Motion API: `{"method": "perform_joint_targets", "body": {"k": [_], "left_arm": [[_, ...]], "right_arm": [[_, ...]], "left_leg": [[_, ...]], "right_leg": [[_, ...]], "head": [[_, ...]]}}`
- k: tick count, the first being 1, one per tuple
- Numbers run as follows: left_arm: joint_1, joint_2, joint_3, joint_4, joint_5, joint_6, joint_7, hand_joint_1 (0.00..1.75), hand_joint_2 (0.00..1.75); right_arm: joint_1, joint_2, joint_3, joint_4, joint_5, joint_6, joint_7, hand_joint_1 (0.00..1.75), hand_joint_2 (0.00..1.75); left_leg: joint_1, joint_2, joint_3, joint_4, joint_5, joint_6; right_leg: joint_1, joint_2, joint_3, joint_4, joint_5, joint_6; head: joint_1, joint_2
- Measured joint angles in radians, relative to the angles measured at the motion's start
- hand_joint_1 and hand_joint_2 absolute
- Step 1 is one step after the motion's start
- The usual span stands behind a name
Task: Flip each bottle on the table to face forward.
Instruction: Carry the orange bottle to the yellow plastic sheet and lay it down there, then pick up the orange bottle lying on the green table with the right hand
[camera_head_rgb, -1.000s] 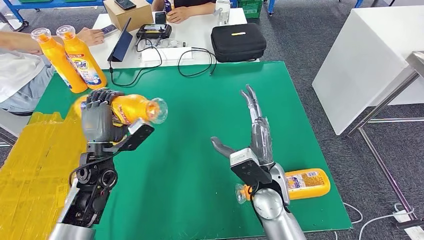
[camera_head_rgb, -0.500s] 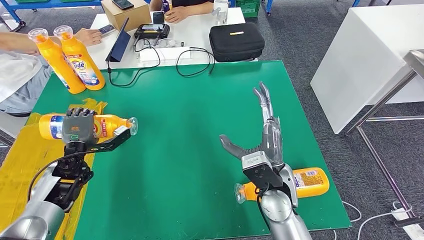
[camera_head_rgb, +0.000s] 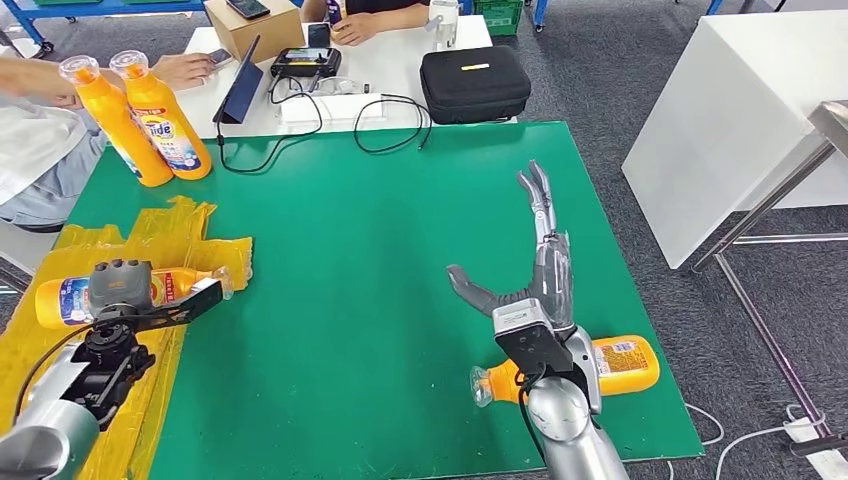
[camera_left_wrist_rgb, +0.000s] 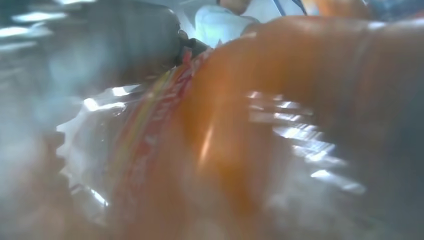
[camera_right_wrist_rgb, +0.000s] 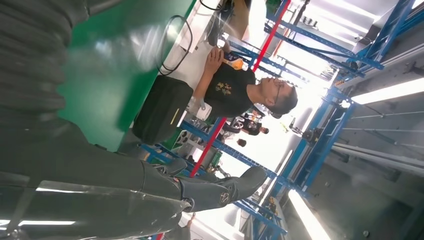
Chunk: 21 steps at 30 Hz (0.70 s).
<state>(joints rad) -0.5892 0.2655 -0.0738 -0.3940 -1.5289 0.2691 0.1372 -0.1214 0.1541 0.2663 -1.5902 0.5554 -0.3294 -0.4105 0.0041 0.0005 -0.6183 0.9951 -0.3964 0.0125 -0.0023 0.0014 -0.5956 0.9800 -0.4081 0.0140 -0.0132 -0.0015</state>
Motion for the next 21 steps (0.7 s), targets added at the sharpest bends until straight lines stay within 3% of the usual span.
{"method": "perform_joint_targets", "body": {"k": [2, 5, 9, 21], "left_arm": [[-0.005, 0.000, 0.011, 0.010, 0.007, -0.017, -0.022, 1.68, 1.75], [-0.008, 0.000, 0.022, 0.020, 0.012, -0.024, -0.033, 1.40, 1.75], [-0.013, 0.000, 0.030, 0.028, 0.014, -0.039, -0.048, 0.05, 1.75], [-0.005, -0.013, 0.051, 0.038, 0.011, -0.007, -0.039, 0.00, 1.75]], "right_arm": [[-0.002, 0.000, 0.000, 0.002, 0.000, 0.004, 0.000, 0.00, 1.75], [-0.004, 0.000, 0.000, 0.004, 0.000, 0.008, 0.000, 0.00, 1.75], [-0.006, 0.000, 0.000, 0.007, 0.000, 0.013, 0.000, 0.00, 1.75], [-0.020, 0.000, 0.000, 0.029, -0.006, 0.013, 0.002, 0.00, 1.75]], "left_leg": [[0.000, 0.000, 0.000, 0.000, 0.000, 0.000], [0.000, -0.001, 0.001, 0.000, 0.000, 0.000], [0.000, -0.001, 0.002, 0.000, 0.000, 0.000], [0.000, -0.001, 0.004, 0.000, 0.000, 0.000]], "right_leg": [[0.000, 0.000, 0.000, 0.000, 0.000, 0.000], [0.000, 0.000, 0.001, 0.000, 0.000, 0.000], [0.000, 0.000, 0.002, 0.000, 0.000, 0.000], [0.000, 0.000, 0.004, 0.000, 0.000, 0.000]], "head": [[0.000, 0.000], [0.000, 0.000], [0.000, 0.000], [0.000, 0.000]]}}
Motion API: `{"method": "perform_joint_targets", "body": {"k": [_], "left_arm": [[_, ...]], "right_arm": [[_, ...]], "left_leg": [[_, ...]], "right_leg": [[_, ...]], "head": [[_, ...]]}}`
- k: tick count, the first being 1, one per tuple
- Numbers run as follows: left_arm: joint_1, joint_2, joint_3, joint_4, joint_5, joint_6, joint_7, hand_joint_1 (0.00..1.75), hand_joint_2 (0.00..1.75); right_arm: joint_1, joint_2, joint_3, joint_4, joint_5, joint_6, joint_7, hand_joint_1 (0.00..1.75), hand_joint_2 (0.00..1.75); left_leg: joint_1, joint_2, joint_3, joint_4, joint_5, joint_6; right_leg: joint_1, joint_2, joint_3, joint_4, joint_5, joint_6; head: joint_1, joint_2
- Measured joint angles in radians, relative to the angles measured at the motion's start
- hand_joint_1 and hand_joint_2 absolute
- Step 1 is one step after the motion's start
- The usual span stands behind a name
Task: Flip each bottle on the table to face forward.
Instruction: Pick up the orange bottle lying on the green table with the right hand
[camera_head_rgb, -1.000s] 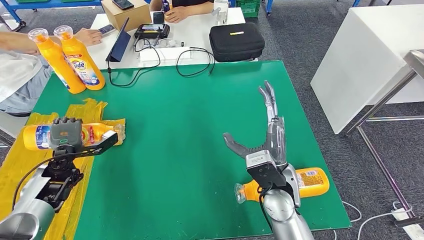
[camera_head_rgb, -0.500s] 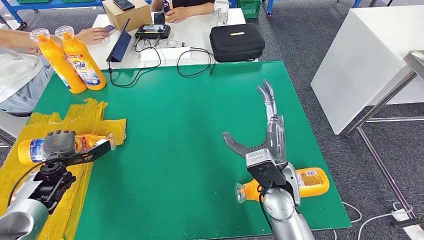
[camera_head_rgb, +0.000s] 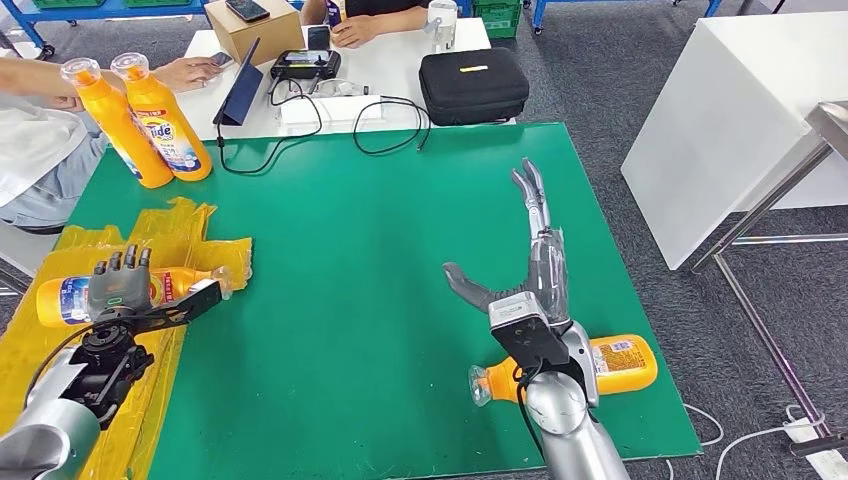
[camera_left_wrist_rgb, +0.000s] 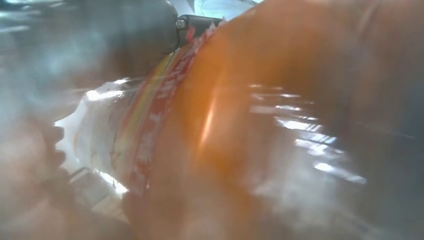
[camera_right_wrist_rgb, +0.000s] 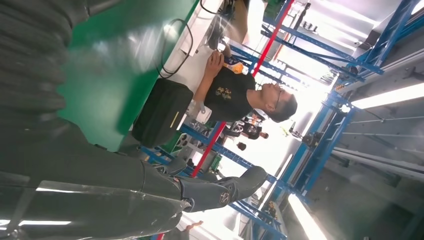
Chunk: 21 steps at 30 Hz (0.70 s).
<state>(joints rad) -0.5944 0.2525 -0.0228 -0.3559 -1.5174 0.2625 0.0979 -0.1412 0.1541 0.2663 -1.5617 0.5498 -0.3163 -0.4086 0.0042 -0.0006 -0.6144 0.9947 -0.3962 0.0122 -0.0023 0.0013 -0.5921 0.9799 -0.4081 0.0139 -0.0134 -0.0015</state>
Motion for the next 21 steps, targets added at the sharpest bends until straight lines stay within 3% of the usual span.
{"method": "perform_joint_targets", "body": {"k": [12, 21], "left_arm": [[0.038, -0.021, 0.073, 0.002, 0.035, 0.216, -0.006, 0.00, 1.75], [0.066, -0.059, 0.189, -0.015, 0.155, 0.395, -0.188, 0.00, 1.75]], "right_arm": [[-0.001, 0.000, 0.000, 0.014, -0.004, -0.001, 0.004, 0.00, 1.75], [0.001, 0.000, 0.000, 0.027, -0.010, -0.006, 0.007, 0.00, 1.75]], "left_leg": [[0.000, 0.000, -0.001, 0.000, 0.000, 0.000], [0.000, 0.000, -0.003, 0.000, 0.000, 0.000]], "right_leg": [[0.000, 0.000, -0.001, 0.000, 0.000, 0.000], [0.000, 0.000, -0.003, 0.000, 0.000, 0.000]], "head": [[0.000, 0.000], [0.000, 0.000]]}}
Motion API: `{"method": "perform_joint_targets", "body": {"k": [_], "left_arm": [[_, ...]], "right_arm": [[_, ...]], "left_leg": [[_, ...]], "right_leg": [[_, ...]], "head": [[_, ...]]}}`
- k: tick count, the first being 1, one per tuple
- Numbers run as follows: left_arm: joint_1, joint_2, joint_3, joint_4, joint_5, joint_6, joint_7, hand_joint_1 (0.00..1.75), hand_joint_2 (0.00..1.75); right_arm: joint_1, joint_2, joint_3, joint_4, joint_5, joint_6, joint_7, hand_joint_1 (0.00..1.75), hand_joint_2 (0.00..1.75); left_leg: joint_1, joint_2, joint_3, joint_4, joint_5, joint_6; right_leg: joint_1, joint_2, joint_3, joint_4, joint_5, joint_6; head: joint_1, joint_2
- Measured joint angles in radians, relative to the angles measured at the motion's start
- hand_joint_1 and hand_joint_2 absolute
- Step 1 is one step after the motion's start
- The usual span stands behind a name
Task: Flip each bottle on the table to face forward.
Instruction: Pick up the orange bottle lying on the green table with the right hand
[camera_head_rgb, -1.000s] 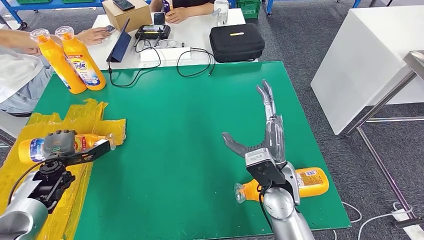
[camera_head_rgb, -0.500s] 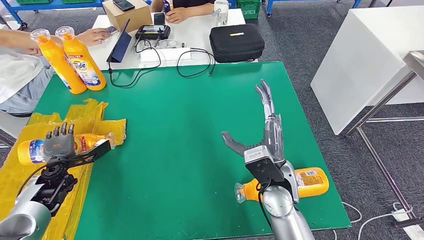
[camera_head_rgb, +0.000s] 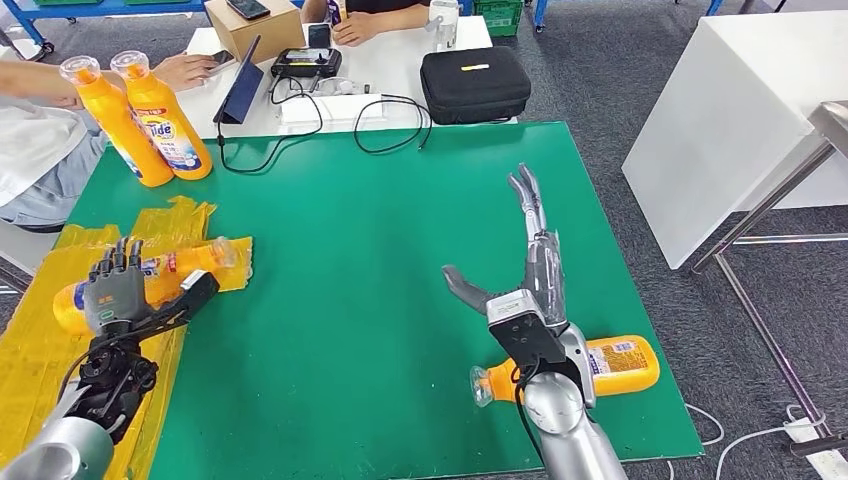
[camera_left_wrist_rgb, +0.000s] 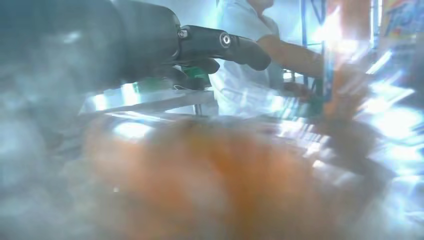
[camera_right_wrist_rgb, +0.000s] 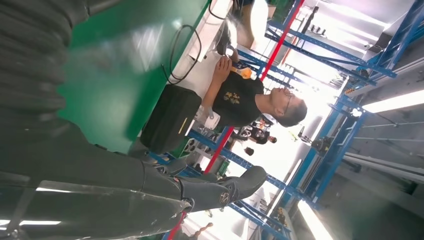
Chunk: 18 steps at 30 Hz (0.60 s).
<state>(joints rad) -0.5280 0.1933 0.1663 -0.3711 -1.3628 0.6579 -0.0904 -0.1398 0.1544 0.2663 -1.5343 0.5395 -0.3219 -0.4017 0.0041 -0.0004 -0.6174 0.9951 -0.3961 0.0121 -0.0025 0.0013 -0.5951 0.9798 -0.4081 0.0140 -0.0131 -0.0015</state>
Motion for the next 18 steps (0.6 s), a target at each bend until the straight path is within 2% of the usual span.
{"method": "perform_joint_targets", "body": {"k": [6, 9, 14, 18], "left_arm": [[0.006, -0.016, 0.037, -0.012, 0.021, 0.020, -0.035, 0.00, 1.75], [0.022, -0.037, 0.069, -0.064, 0.074, 0.040, -0.130, 0.00, 1.75], [0.048, -0.102, 0.133, -0.195, 0.214, 0.043, -0.308, 0.00, 1.75], [0.066, -0.144, 0.139, -0.292, 0.333, 0.011, -0.348, 0.00, 1.75]], "right_arm": [[0.001, 0.000, 0.000, 0.004, -0.001, -0.003, 0.000, 0.00, 1.75], [0.003, 0.000, 0.000, 0.004, -0.001, -0.007, 0.000, 0.00, 1.75], [0.013, 0.000, 0.000, 0.006, -0.001, -0.015, 0.000, 0.00, 1.75], [0.025, 0.000, -0.001, 0.006, 0.001, -0.016, 0.001, 0.00, 1.75]], "left_leg": [[0.000, 0.000, 0.000, 0.000, 0.000, 0.000], [0.000, 0.000, 0.000, 0.000, 0.000, 0.000], [0.000, 0.000, -0.001, 0.000, 0.000, 0.000], [0.000, 0.000, -0.001, 0.000, 0.000, 0.000]], "right_leg": [[0.000, 0.000, -0.001, 0.000, 0.000, 0.000], [0.000, 0.000, -0.001, 0.000, 0.000, 0.000], [0.000, 0.000, -0.001, 0.000, 0.000, 0.000], [0.000, 0.000, -0.001, 0.000, 0.000, 0.000]], "head": [[0.000, 0.000], [0.000, 0.000], [0.000, 0.000], [0.000, 0.000]]}}
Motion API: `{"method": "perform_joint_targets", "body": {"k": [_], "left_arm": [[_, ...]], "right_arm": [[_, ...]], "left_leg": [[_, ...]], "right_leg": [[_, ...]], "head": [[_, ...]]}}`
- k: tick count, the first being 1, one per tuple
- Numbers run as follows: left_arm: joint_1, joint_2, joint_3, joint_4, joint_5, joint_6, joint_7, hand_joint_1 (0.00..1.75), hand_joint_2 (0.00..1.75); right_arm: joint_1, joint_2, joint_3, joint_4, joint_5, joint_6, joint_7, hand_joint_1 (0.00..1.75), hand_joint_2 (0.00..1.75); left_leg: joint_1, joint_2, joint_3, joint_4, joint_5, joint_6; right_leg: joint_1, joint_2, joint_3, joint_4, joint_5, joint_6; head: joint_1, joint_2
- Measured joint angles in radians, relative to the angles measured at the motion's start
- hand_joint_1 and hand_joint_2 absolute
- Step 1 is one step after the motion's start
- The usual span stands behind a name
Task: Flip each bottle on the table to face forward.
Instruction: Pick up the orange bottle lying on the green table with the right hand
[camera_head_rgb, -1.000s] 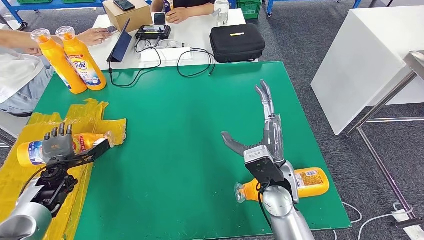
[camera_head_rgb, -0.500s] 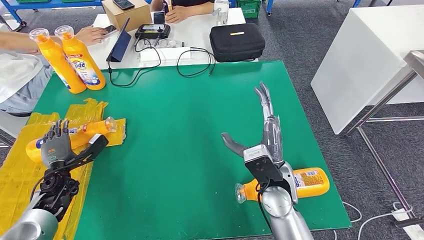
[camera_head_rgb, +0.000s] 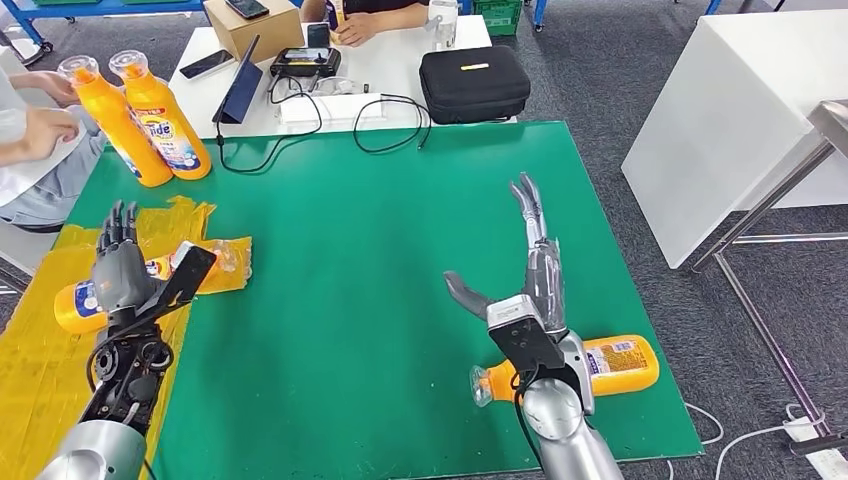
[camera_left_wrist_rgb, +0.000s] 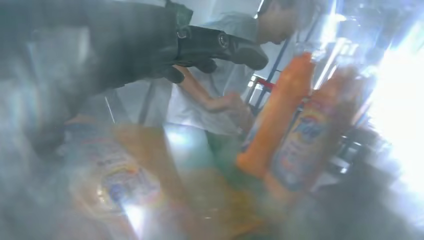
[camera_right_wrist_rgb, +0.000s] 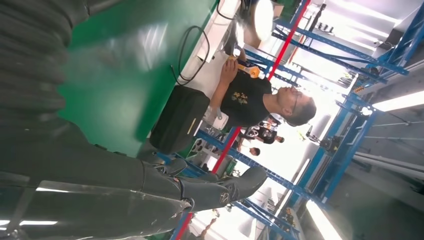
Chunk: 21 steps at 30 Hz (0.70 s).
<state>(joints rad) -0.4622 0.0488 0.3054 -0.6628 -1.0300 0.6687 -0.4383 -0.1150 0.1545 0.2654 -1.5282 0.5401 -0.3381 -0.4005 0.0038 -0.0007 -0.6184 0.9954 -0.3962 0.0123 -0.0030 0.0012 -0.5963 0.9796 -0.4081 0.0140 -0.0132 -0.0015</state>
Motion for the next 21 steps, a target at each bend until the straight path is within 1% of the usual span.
{"method": "perform_joint_targets", "body": {"k": [6, 8, 11, 13, 15, 18, 21], "left_arm": [[0.049, -0.059, -0.030, -0.162, 0.186, -0.143, -0.027, 0.00, 1.75], [0.074, -0.079, -0.046, -0.231, 0.299, -0.237, -0.054, 0.00, 1.75], [0.131, -0.112, -0.079, -0.373, 0.511, -0.421, -0.082, 0.00, 1.75], [0.181, -0.131, -0.105, -0.482, 0.627, -0.520, -0.082, 0.00, 1.75], [0.232, -0.147, -0.129, -0.585, 0.704, -0.586, -0.078, 0.00, 1.75], [0.294, -0.164, -0.149, -0.691, 0.747, -0.624, -0.077, 0.00, 1.75], [0.332, -0.171, -0.158, -0.754, 0.767, -0.642, -0.080, 0.00, 1.75]], "right_arm": [[0.012, 0.000, -0.007, 0.000, 0.016, -0.002, 0.008, 0.00, 1.75], [0.017, 0.000, -0.012, -0.003, 0.032, -0.003, 0.012, 0.00, 1.75], [0.025, -0.008, -0.017, -0.013, 0.096, 0.021, 0.034, 0.00, 1.75], [0.032, -0.030, -0.017, -0.024, 0.165, 0.071, 0.059, 0.00, 1.75], [0.044, -0.066, -0.012, -0.036, 0.235, 0.129, 0.080, 0.00, 1.75], [0.065, -0.123, 0.003, -0.054, 0.294, 0.180, 0.095, 0.00, 1.75], [0.078, -0.173, 0.015, -0.064, 0.323, 0.226, 0.119, 0.00, 1.75]], "left_leg": [[0.000, 0.000, 0.000, 0.000, 0.000, 0.000], [0.000, 0.000, 0.000, 0.000, 0.000, 0.000], [0.000, 0.000, 0.000, 0.000, -0.001, 0.000], [0.000, 0.001, 0.000, 0.000, -0.001, 0.001], [-0.001, 0.001, -0.001, 0.000, -0.002, 0.001], [-0.001, 0.000, -0.001, 0.000, -0.002, 0.002], [-0.001, 0.000, -0.001, 0.000, -0.003, 0.002]], "right_leg": [[0.000, 0.000, 0.000, 0.000, 0.000, 0.000], [0.000, 0.000, 0.000, 0.000, 0.000, 0.000], [0.000, 0.000, 0.000, 0.000, 0.000, 0.000], [0.000, 0.000, 0.000, 0.000, 0.000, 0.000], [-0.001, 0.000, 0.000, 0.000, 0.000, 0.001], [-0.001, 0.000, 0.000, -0.001, -0.001, 0.001], [-0.001, 0.000, 0.000, -0.001, -0.001, 0.002]], "head": [[0.000, 0.000], [0.000, 0.000], [0.000, 0.000], [0.000, 0.000], [0.000, 0.000], [0.000, 0.000], [0.000, 0.000]]}}
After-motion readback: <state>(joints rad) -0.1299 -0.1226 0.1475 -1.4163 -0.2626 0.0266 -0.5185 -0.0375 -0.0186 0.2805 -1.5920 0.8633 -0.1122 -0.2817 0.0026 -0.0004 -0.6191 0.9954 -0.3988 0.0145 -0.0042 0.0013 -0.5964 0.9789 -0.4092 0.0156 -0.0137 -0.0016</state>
